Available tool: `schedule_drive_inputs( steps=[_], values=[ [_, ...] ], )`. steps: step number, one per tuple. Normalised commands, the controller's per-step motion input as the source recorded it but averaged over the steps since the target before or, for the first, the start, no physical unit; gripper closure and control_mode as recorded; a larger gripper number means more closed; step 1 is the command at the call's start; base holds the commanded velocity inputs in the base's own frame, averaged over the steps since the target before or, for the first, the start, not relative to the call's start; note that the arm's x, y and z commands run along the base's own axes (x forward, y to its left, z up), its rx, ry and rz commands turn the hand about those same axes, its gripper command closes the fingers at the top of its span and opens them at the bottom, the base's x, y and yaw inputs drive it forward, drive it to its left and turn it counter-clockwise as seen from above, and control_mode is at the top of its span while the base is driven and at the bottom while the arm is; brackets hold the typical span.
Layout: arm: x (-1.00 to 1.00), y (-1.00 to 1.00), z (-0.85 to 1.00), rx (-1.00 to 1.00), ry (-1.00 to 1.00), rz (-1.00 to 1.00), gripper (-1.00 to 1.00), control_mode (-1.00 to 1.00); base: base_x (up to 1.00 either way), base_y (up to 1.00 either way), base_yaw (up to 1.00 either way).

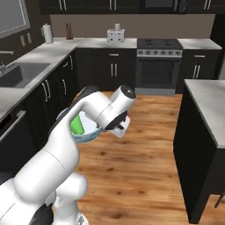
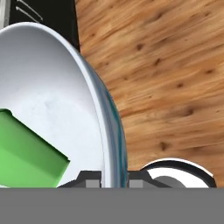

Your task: Place the cup inside the bowl on the dining table and move the bowl to any counter.

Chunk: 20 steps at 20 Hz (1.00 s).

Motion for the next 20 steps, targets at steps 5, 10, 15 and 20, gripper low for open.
schedule_drive_inputs(
  steps=[5, 10, 15, 20],
  values=[
    [0.0, 0.0, 0.0, 0.0, 0.0, 0.0, 1.0, 1.0, 0.81, 0.67, -0.06],
    [0.0, 0.0, 0.0, 0.0, 0.0, 0.0, 1.0, 1.0, 0.83, 0.67, -0.06],
    [0.0, 0.0, 0.0, 0.0, 0.0, 0.0, 1.0, 1.0, 0.98, 0.5, 0.0],
    [0.0, 0.0, 0.0, 0.0, 0.0, 0.0, 1.0, 1.0, 1.0, 0.19, 0.0]
  ],
)
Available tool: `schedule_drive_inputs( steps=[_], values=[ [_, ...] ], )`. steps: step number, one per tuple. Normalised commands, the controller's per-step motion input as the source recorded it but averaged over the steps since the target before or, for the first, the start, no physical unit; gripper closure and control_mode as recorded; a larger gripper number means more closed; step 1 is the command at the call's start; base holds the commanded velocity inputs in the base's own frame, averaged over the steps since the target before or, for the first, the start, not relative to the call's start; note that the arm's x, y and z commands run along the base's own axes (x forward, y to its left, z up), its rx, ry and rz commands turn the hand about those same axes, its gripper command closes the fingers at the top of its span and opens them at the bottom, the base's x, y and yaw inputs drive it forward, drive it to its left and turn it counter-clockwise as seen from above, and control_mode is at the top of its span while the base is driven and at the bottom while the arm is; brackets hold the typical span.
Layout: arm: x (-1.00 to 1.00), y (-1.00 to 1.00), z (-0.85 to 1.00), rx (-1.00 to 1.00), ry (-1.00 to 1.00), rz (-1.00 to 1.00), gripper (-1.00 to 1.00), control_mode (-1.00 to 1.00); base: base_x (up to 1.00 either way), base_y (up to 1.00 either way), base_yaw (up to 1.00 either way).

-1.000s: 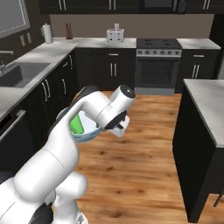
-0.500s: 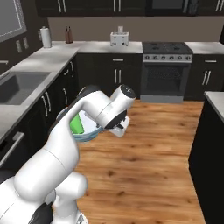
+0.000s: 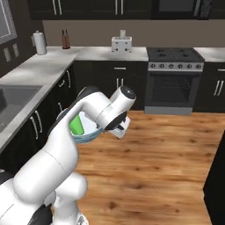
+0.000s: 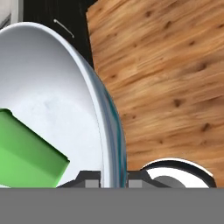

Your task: Place the cup inside the bowl on the dining table and move the bowl to any counter.

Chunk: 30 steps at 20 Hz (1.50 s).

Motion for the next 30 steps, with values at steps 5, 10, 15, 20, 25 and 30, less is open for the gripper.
schedule_drive_inputs(
  steps=[5, 10, 15, 20, 25, 30],
  values=[
    [0.0, 0.0, 0.0, 0.0, 0.0, 0.0, 1.0, 1.0, 1.0, 0.0, 0.0],
    [0.0, 0.0, 0.0, 0.0, 0.0, 0.0, 1.0, 1.0, 1.0, 0.0, 0.0],
    [0.0, 0.0, 0.0, 0.0, 0.0, 0.0, 1.0, 1.0, 1.0, 0.04, 0.0],
    [0.0, 0.0, 0.0, 0.0, 0.0, 0.0, 1.0, 1.0, 1.0, 0.06, 0.0],
    [0.0, 0.0, 0.0, 0.0, 0.0, 0.0, 1.0, 1.0, 1.0, 0.04, 0.0],
    [0.0, 0.0, 0.0, 0.0, 0.0, 0.0, 1.0, 1.0, 1.0, 0.03, 0.0]
  ],
)
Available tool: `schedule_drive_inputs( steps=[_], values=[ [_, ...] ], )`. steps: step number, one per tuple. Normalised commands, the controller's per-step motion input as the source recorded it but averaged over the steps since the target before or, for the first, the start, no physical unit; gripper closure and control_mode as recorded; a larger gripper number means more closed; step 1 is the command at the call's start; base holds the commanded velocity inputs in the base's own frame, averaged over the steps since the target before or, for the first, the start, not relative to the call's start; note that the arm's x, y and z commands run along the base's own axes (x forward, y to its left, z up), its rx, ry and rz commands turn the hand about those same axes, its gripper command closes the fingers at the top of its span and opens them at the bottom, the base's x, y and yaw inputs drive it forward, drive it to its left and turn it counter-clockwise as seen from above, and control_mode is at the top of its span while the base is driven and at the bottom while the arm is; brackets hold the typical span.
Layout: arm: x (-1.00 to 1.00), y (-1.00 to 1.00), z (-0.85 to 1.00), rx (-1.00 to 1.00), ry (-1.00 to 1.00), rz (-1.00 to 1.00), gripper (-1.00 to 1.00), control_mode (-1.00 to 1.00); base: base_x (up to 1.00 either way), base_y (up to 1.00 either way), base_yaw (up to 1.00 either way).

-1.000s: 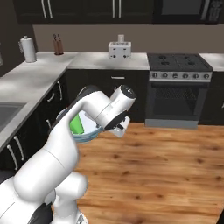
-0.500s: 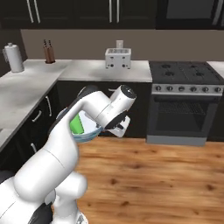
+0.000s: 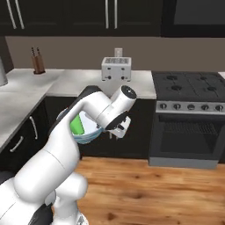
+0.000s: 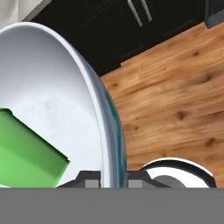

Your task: Place the cup inside the bowl on the dining table and move the bowl to any counter.

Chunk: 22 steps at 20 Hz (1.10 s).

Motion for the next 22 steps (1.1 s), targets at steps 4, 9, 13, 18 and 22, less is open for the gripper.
schedule_drive_inputs(
  steps=[4, 9, 13, 18, 22],
  values=[
    [0.0, 0.0, 0.0, 0.0, 0.0, 0.0, 1.0, 1.0, 0.94, 0.01, 0.0],
    [0.0, 0.0, 0.0, 0.0, 0.0, 0.0, 1.0, 1.0, 0.7, 0.08, 0.1],
    [0.0, 0.0, 0.0, 0.0, 0.0, 0.0, 1.0, 1.0, 0.44, 0.03, 0.24],
    [0.0, 0.0, 0.0, 0.0, 0.0, 0.0, 1.0, 1.0, 0.11, 0.0, 0.43],
    [0.0, 0.0, 0.0, 0.0, 0.0, 0.0, 1.0, 1.0, 0.0, 0.0, 0.52]
  ],
)
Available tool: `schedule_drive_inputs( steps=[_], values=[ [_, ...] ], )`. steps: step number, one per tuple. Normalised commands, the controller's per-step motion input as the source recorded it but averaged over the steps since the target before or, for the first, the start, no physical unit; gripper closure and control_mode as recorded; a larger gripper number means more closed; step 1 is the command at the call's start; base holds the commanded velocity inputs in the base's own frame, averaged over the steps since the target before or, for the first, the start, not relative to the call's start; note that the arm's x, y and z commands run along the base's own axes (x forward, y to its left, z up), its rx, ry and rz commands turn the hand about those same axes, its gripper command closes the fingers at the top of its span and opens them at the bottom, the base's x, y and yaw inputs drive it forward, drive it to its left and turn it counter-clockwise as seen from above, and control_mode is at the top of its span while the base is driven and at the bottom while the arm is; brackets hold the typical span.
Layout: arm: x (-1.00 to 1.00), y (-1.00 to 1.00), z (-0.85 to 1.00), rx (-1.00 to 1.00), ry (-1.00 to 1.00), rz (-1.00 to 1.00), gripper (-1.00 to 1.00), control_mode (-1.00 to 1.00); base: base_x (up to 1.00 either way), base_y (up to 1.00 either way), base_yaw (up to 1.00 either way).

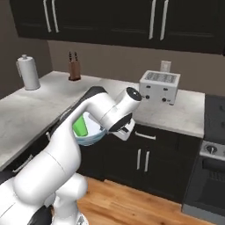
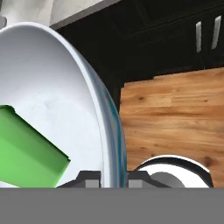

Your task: Place the cup inside the bowl on the dining table and move the bowl to any counter.

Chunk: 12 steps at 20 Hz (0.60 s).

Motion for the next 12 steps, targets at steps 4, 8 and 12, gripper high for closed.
schedule_drive_inputs(
  steps=[4, 8, 12],
  values=[
    [0.0, 0.0, 0.0, 0.0, 0.0, 0.0, 1.0, 1.0, 0.0, 0.0, 0.58],
    [0.0, 0.0, 0.0, 0.0, 0.0, 0.0, 1.0, 1.0, 0.0, 0.0, 0.58],
    [0.0, 0.0, 0.0, 0.0, 0.0, 0.0, 1.0, 1.0, 0.12, 0.0, 0.59]
  ],
)
